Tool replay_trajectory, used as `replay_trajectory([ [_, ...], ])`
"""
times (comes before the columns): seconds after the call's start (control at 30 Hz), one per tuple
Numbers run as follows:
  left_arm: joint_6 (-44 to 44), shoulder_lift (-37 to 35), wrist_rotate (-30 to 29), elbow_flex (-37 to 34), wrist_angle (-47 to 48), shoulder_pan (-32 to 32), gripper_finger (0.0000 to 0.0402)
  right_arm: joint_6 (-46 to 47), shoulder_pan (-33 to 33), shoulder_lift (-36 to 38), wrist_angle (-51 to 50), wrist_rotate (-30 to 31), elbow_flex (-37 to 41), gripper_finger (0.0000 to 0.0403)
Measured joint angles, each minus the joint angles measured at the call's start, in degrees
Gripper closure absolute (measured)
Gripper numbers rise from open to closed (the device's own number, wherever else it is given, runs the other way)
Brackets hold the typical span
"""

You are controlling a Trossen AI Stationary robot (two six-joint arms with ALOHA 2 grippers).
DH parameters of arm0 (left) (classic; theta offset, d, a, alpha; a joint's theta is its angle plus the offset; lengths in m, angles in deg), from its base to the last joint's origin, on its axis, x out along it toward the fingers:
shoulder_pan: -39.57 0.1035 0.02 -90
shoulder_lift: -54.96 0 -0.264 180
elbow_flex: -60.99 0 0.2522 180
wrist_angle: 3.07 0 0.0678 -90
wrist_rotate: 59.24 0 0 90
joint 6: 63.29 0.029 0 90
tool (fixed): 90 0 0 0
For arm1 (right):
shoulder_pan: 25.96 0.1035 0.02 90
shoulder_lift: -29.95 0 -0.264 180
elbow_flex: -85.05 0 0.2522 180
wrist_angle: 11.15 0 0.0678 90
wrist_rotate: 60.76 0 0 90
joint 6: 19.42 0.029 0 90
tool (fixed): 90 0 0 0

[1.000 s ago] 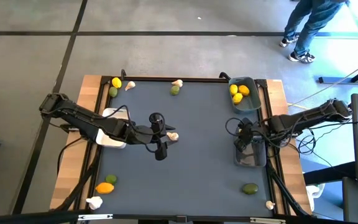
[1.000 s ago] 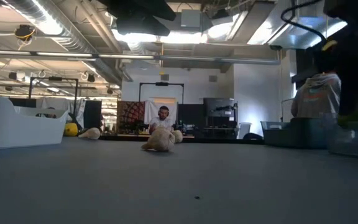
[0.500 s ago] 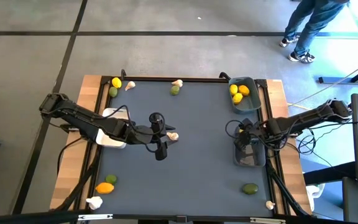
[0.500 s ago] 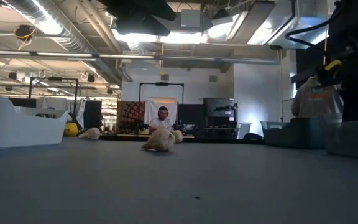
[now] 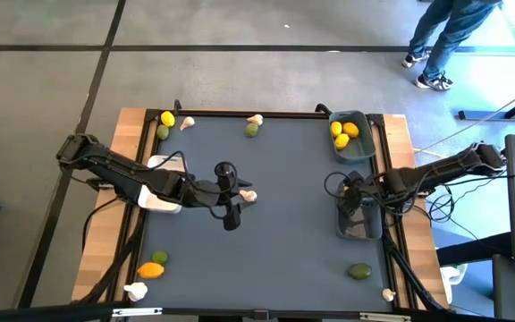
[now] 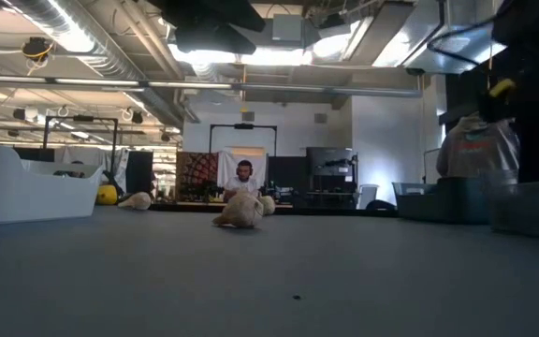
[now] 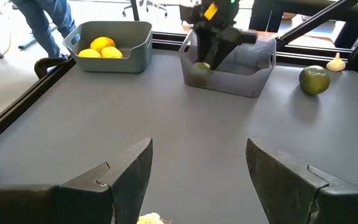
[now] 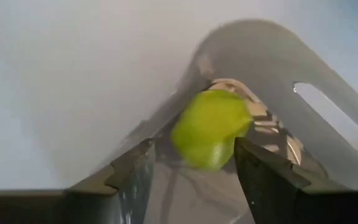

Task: Sort produce into baskets
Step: Put the garlic into the white bin

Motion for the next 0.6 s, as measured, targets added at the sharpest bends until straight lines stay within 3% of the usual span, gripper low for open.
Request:
replay_trajectory([
  [0.27, 1.31, 0.00, 0.00, -0.02, -0.04, 0.01, 0.0147, -3.67, 0.02, 0.02, -5.53, -2.08, -13.11, 0.0198],
  [0.6, 0.21, 0.00, 0.90, -0.01, -0.01, -0.42, 0.0147, -26.78, 0.07, -1.88, 24.68, 7.42, -13.06, 0.0201],
])
